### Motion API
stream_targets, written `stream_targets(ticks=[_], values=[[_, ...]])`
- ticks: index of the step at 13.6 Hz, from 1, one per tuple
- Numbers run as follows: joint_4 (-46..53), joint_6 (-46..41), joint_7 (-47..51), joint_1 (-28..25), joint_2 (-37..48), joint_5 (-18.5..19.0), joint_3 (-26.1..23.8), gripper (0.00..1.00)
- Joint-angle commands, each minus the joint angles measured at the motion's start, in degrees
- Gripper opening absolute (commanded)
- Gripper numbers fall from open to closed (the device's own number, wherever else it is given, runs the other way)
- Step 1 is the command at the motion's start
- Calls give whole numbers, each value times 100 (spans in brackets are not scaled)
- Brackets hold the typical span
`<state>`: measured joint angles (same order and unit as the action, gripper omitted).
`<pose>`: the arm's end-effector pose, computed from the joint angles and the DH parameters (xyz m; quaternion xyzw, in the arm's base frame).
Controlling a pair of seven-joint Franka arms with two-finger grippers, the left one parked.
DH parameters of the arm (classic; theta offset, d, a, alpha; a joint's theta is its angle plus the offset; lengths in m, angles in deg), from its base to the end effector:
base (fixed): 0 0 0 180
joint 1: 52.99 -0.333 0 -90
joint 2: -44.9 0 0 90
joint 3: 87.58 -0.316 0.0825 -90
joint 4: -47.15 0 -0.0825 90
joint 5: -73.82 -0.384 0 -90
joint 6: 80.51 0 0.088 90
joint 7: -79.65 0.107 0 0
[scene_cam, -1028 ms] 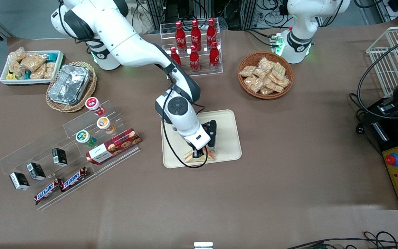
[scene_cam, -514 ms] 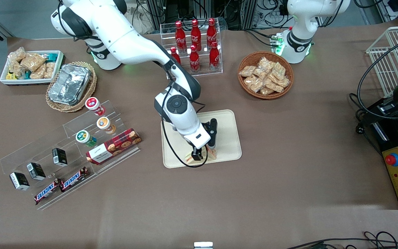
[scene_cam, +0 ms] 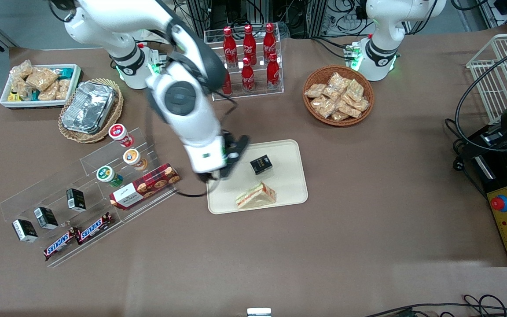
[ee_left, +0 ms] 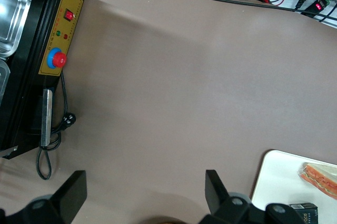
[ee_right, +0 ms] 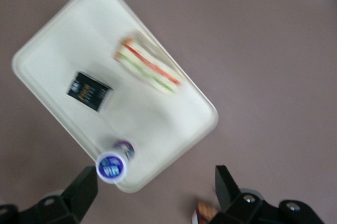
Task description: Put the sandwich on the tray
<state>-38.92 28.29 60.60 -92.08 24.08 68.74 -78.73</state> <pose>0.5701 0.3559 0.4648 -0.9120 -0.4096 -0.0174 0.0167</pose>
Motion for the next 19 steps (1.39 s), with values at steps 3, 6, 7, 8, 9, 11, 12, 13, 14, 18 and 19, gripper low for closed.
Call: stream_targets(ticks=[3,6,7,8,9,11,12,13,14,18,19], values=[[-288,-508,1043,24,551,-90,1292,99],[-253,-1114,1017,33,798,-90,1715,99],[-244,-1238,947,33,851,-90,1864,99],[-235,-1282,773,103,877,-99,2013,99],[-235,-1248,632,330,860,-142,2067,99],[-244,-1309,560,858,825,-108,1997,99],[-235,-1388,586,999,851,-99,1997,99],[-209,-1467,578,1244,869,-107,1980,99],[-200,-1554,630,1498,912,-134,1858,99],[-173,-1696,683,2666,1430,102,761,99],[-165,-1626,648,3070,1475,243,392,99]])
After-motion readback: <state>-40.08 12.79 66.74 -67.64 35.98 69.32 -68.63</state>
